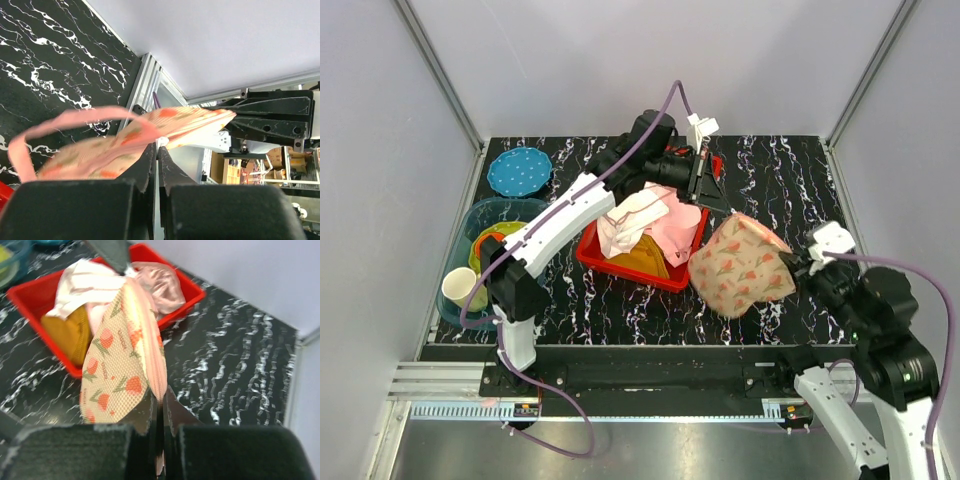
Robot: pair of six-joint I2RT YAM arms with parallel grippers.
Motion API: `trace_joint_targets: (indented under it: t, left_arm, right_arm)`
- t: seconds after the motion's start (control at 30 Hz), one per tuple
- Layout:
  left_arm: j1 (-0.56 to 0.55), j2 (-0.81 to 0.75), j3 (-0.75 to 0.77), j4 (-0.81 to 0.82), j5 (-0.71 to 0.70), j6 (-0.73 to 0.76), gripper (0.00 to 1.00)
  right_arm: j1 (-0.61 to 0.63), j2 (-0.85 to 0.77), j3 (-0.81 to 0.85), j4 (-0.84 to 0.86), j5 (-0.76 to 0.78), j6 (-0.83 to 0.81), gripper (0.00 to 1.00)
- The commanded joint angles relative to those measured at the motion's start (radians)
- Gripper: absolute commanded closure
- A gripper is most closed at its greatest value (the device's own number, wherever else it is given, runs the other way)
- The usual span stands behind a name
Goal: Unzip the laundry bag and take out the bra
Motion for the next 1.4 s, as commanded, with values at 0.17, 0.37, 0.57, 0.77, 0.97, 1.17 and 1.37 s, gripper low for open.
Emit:
trace_joint_targets:
  t: [0.17, 0.37, 0.57, 0.77, 0.97, 1.17, 1.37]
  left_arm:
    - [0.098, 0.013, -0.048, 0.185, 0.031, -0.088, 1.0]
    - [0.077, 0.079, -0.097, 0.287, 0.036, -0.139, 1.0]
    - [0.014, 0.201, 0.031, 0.292, 0.045, -0.168, 1.0]
    - [0.008, 0.165, 0.015, 0.262, 0.025, -0.141, 1.0]
    - [0.035, 0.091, 0.015, 0.215, 0.011, -0.093, 1.0]
    - [0.041, 0.05, -0.008, 0.304, 0.135, -0.067, 0.7]
    - [0.052, -0.042, -0.174, 0.392, 0.402, 0.237, 0.11]
  right_arm:
    - [0.002, -0.404, -0.171, 0.268, 0.541, 0.091, 1.0]
    - [0.002, -0.423, -0.17, 0.208, 0.724, 0.149, 1.0]
    - [0.002, -0.362, -0.149, 0.185, 0.648, 0.195, 1.0]
    - [0.002, -0.342, -0.182, 0.184, 0.461, 0.158, 1.0]
    - [0.004, -0.323, -0.184, 0.174, 0.283, 0.083, 1.0]
    - [0.002, -0.299, -0.156, 0.163, 0.192, 0.042, 1.0]
    - [0.001, -0.195, -0.113, 0.157, -0.003, 0.077, 1.0]
